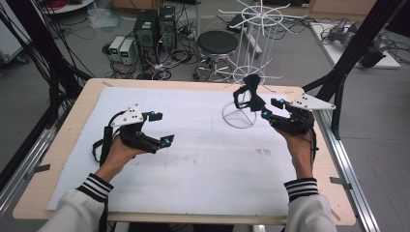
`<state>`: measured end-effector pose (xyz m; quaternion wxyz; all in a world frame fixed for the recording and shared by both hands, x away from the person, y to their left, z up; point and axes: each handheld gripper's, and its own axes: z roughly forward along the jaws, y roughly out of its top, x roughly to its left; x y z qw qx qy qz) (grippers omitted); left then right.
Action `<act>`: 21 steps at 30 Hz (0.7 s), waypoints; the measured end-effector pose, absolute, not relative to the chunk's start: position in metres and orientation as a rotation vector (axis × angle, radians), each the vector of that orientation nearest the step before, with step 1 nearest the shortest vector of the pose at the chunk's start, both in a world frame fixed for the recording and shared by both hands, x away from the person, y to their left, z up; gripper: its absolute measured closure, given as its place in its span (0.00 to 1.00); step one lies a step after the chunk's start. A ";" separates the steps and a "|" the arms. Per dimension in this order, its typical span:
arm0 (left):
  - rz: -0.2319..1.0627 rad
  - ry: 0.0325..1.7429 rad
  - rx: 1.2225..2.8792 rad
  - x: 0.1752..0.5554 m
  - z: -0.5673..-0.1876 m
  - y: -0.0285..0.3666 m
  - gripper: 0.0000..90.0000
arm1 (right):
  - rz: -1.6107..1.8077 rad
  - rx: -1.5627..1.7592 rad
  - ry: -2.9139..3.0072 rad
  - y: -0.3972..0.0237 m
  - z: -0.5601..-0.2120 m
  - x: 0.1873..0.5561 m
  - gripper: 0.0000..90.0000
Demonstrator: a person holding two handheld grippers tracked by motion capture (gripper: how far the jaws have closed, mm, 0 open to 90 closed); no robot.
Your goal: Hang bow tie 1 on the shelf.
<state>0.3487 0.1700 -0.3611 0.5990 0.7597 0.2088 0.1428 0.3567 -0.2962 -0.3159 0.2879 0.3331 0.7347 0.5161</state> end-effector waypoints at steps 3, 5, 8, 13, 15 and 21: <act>0.338 0.485 1.759 0.348 -0.360 0.171 0.07 | 1.370 0.938 1.932 -0.296 -0.319 0.352 0.27; 0.340 0.483 1.755 0.347 -0.360 0.171 0.07 | 1.370 0.937 1.935 -0.296 -0.319 0.351 0.21; 0.347 0.481 1.755 0.347 -0.359 0.171 0.07 | 1.370 0.935 1.920 -0.295 -0.321 0.347 0.13; 0.371 0.481 1.766 0.344 -0.356 0.173 0.07 | 1.390 0.932 1.920 -0.295 -0.325 0.342 0.12; 0.386 0.480 1.745 0.342 -0.354 0.177 0.07 | 1.427 0.927 1.920 -0.294 -0.327 0.339 0.12; 0.408 0.480 1.718 0.338 -0.350 0.184 0.07 | 1.503 0.893 1.936 -0.287 -0.330 0.329 0.11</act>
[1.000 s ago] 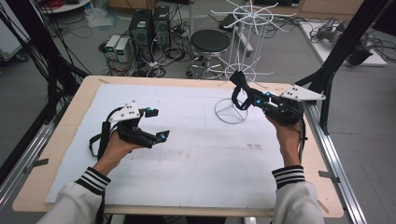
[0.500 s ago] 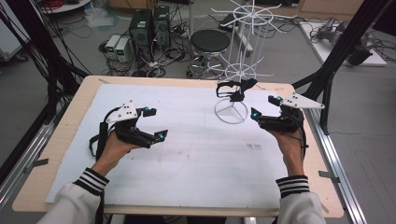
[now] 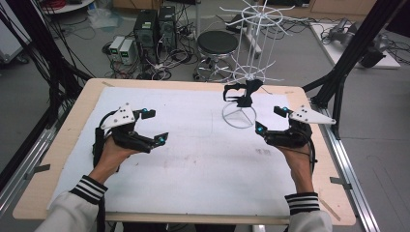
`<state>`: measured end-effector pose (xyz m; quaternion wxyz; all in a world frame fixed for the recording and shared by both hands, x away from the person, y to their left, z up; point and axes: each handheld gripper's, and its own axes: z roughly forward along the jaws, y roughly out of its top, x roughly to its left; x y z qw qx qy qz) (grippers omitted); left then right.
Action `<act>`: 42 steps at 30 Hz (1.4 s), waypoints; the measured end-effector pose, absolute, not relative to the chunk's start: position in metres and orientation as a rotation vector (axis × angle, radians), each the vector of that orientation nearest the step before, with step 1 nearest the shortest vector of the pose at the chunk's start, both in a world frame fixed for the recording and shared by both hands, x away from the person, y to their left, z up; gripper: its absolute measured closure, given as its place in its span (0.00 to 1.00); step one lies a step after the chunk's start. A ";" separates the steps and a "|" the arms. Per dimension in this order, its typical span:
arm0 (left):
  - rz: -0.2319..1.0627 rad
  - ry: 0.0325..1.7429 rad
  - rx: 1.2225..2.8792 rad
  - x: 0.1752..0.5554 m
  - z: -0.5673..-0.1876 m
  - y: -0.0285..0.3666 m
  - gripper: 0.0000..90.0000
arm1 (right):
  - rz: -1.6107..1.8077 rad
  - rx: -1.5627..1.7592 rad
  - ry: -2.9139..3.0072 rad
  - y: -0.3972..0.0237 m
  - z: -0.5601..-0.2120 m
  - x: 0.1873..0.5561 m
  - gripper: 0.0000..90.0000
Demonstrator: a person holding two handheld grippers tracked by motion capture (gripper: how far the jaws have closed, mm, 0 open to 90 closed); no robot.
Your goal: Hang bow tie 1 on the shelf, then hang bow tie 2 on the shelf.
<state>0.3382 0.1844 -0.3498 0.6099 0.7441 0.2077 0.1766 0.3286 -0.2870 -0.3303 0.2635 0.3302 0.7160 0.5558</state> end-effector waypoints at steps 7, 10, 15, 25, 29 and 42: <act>0.415 0.472 1.695 0.334 -0.349 0.194 0.07 | 1.559 0.873 1.927 -0.282 -0.337 0.318 0.12; 0.416 0.470 1.689 0.332 -0.351 0.197 0.07 | 1.585 0.859 1.921 -0.278 -0.340 0.313 0.12; 0.417 0.470 1.689 0.330 -0.356 0.200 0.07 | 1.603 0.845 1.934 -0.274 -0.349 0.307 0.12; 0.419 0.479 1.671 0.330 -0.357 0.203 0.07 | 1.658 0.750 1.931 -0.266 -0.357 0.295 0.12; 0.420 0.475 1.666 0.329 -0.357 0.203 0.07 | 1.675 0.757 1.926 -0.265 -0.358 0.294 0.12; 0.430 0.479 1.677 0.328 -0.356 0.202 0.07 | 1.697 0.776 1.912 -0.267 -0.361 0.295 0.12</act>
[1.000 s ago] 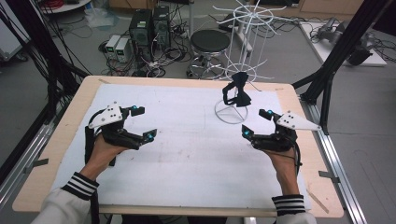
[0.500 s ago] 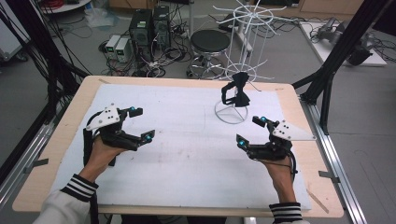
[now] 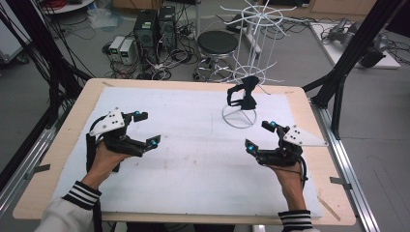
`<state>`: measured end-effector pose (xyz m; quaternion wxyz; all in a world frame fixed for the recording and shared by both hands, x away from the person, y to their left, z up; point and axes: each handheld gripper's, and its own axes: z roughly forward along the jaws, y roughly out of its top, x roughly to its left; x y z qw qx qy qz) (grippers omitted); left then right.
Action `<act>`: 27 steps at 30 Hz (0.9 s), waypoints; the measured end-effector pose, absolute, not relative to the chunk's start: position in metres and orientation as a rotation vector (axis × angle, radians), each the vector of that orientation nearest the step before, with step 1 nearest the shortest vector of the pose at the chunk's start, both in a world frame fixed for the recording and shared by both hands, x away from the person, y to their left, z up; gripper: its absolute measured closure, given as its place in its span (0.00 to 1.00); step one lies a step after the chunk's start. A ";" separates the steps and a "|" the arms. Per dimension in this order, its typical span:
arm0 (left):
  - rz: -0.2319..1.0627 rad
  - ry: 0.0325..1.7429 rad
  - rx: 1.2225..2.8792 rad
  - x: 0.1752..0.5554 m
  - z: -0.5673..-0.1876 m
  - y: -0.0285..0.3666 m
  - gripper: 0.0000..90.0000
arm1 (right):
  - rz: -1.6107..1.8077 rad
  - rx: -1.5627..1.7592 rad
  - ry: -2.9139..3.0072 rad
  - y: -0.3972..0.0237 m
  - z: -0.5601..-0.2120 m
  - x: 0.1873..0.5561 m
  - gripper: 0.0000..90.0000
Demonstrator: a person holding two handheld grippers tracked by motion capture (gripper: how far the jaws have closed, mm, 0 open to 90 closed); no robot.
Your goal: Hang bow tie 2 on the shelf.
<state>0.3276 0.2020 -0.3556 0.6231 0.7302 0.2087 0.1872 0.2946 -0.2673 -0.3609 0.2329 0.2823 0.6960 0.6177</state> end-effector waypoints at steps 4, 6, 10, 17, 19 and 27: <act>0.436 0.485 1.675 0.328 -0.355 0.204 0.07 | 1.701 0.782 1.913 -0.269 -0.361 0.296 0.12; 0.440 0.490 1.683 0.328 -0.354 0.206 0.07 | 1.703 0.774 1.908 -0.269 -0.361 0.296 0.12; 0.447 0.505 1.686 0.326 -0.353 0.211 0.07 | 1.707 0.778 1.914 -0.270 -0.361 0.296 0.12; 0.465 0.532 1.711 0.321 -0.349 0.223 0.07 | 1.715 0.776 1.914 -0.268 -0.361 0.296 0.12; 0.485 0.541 1.717 0.319 -0.346 0.227 0.07 | 1.720 0.774 1.911 -0.267 -0.361 0.297 0.12; 0.529 0.578 1.763 0.312 -0.340 0.241 0.07 | 1.729 0.769 1.913 -0.266 -0.361 0.297 0.12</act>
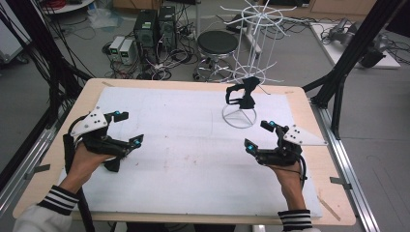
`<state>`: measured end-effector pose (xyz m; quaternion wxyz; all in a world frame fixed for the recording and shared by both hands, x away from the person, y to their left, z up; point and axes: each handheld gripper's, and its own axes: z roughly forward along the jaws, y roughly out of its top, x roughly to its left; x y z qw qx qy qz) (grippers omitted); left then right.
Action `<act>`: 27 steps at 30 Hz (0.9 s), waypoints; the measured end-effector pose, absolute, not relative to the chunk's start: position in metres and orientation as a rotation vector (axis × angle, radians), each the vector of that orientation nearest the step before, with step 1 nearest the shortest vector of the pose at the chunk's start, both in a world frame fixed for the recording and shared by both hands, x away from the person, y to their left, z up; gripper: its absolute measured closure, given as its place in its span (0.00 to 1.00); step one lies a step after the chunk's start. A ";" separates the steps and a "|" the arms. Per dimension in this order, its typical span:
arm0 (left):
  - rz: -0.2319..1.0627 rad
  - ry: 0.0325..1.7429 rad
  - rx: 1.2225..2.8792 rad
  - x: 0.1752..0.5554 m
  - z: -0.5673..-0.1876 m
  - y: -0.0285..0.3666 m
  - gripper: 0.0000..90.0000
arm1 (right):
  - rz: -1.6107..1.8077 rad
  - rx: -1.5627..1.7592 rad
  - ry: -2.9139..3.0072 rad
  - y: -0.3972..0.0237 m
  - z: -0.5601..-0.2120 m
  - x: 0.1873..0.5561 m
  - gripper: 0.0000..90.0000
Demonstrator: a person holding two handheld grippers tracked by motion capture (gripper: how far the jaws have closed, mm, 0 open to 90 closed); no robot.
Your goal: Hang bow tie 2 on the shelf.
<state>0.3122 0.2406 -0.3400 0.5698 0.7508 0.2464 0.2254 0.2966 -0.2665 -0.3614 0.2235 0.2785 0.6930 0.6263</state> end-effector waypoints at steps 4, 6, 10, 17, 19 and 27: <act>0.549 0.609 1.808 0.309 -0.338 0.246 0.07 | 1.730 0.771 1.911 -0.267 -0.361 0.297 0.12; 0.563 0.622 1.832 0.306 -0.337 0.247 0.07 | 1.732 0.769 1.911 -0.267 -0.361 0.297 0.12; 0.574 0.644 1.874 0.303 -0.336 0.250 0.07 | 1.731 0.767 1.912 -0.267 -0.361 0.297 0.12; 0.547 0.658 1.974 0.298 -0.341 0.256 0.10 | 1.736 0.760 1.915 -0.267 -0.361 0.296 0.12; 0.541 0.669 1.990 0.297 -0.342 0.258 0.11 | 1.737 0.756 1.915 -0.267 -0.361 0.296 0.12; 0.502 0.712 2.060 0.294 -0.351 0.271 0.14 | 1.733 0.752 1.919 -0.267 -0.361 0.296 0.12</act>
